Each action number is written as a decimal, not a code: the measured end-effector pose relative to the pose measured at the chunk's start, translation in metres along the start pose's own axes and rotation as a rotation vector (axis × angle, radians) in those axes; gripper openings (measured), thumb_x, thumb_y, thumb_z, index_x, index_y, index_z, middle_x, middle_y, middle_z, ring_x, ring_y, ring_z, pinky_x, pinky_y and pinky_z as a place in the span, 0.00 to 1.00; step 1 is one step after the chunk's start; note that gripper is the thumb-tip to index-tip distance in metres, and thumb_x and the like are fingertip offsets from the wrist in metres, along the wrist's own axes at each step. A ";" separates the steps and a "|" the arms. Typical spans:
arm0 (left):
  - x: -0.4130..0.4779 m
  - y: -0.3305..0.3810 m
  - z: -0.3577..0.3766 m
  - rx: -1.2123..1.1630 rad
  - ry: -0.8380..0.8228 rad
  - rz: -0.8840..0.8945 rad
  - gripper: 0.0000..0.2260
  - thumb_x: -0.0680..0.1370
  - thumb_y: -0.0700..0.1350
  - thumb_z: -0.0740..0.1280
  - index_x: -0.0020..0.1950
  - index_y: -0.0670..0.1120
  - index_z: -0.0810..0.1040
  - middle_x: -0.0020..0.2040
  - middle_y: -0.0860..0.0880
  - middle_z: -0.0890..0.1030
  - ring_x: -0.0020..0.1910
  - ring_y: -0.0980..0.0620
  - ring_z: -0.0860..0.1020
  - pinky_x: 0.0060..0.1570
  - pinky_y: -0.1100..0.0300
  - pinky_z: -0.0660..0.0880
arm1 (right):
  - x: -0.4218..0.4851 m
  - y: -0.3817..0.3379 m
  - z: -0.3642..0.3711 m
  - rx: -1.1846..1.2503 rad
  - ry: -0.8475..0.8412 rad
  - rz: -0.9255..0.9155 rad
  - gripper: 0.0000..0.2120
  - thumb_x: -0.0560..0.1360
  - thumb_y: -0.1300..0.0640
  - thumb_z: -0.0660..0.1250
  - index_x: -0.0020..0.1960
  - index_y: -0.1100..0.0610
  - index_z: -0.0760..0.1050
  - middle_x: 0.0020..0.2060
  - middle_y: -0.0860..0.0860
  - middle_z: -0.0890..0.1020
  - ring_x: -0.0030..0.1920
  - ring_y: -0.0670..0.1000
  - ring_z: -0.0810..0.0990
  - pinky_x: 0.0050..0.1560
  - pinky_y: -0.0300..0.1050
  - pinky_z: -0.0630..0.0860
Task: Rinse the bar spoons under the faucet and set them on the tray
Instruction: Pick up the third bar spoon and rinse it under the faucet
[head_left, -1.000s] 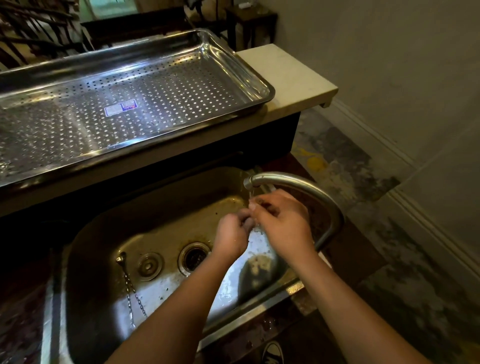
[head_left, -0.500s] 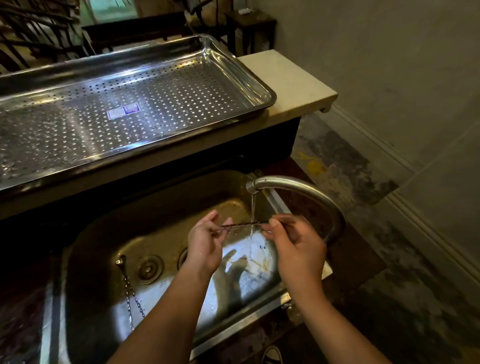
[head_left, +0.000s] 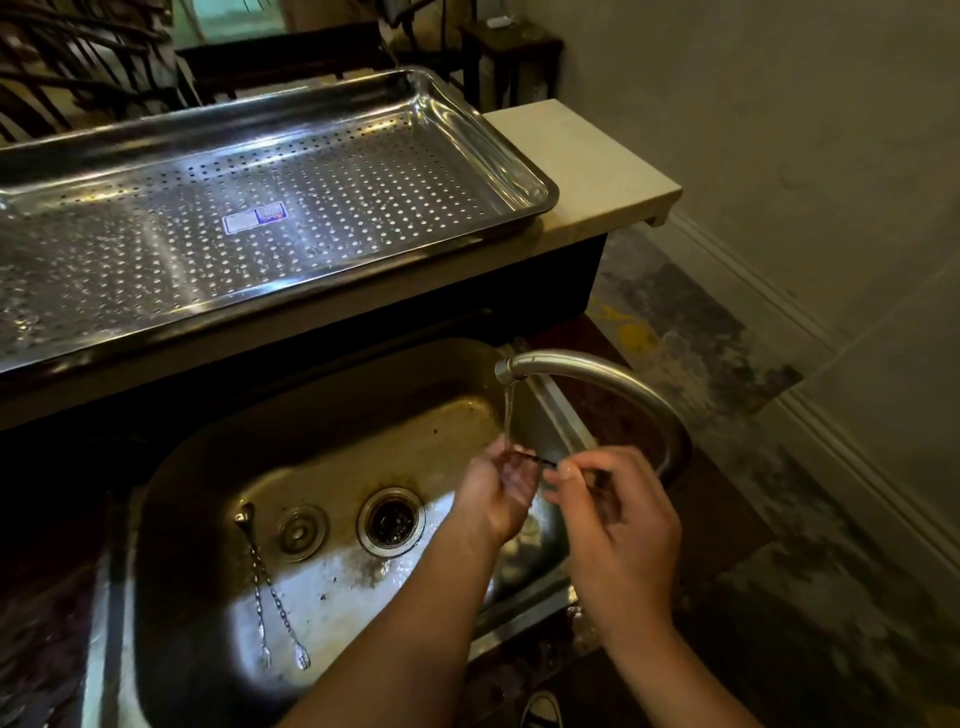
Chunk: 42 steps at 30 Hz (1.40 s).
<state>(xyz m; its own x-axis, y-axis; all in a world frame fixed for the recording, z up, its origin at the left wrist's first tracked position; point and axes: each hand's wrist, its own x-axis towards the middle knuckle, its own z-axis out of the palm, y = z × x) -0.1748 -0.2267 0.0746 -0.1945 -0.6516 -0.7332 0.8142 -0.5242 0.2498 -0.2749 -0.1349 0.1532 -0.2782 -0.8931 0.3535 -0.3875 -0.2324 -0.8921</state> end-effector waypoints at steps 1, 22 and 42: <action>0.001 -0.001 0.002 0.003 0.019 0.012 0.13 0.82 0.45 0.60 0.39 0.43 0.72 0.26 0.48 0.76 0.21 0.55 0.76 0.22 0.64 0.75 | -0.002 0.000 -0.003 0.016 0.004 -0.029 0.03 0.76 0.52 0.66 0.46 0.44 0.77 0.45 0.42 0.79 0.44 0.49 0.84 0.40 0.51 0.82; -0.052 0.041 -0.033 0.399 -0.008 0.389 0.06 0.81 0.37 0.60 0.55 0.40 0.75 0.40 0.42 0.84 0.36 0.46 0.82 0.37 0.56 0.80 | -0.016 0.055 0.034 -0.688 -0.791 0.296 0.06 0.74 0.46 0.68 0.50 0.43 0.81 0.39 0.44 0.86 0.46 0.49 0.83 0.42 0.44 0.76; -0.147 0.146 -0.319 2.149 1.005 0.619 0.29 0.78 0.62 0.54 0.77 0.52 0.59 0.79 0.44 0.47 0.77 0.41 0.41 0.72 0.33 0.44 | -0.096 0.043 0.256 -0.451 -1.191 0.563 0.10 0.75 0.56 0.72 0.37 0.59 0.79 0.36 0.58 0.84 0.37 0.57 0.83 0.46 0.55 0.82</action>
<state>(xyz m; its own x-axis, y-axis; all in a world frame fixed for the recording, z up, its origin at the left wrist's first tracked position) 0.1472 -0.0321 0.0174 0.4626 -0.8738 -0.1502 -0.8837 -0.4681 0.0013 -0.0398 -0.1581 0.0091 0.3294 -0.6634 -0.6718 -0.7846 0.2035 -0.5856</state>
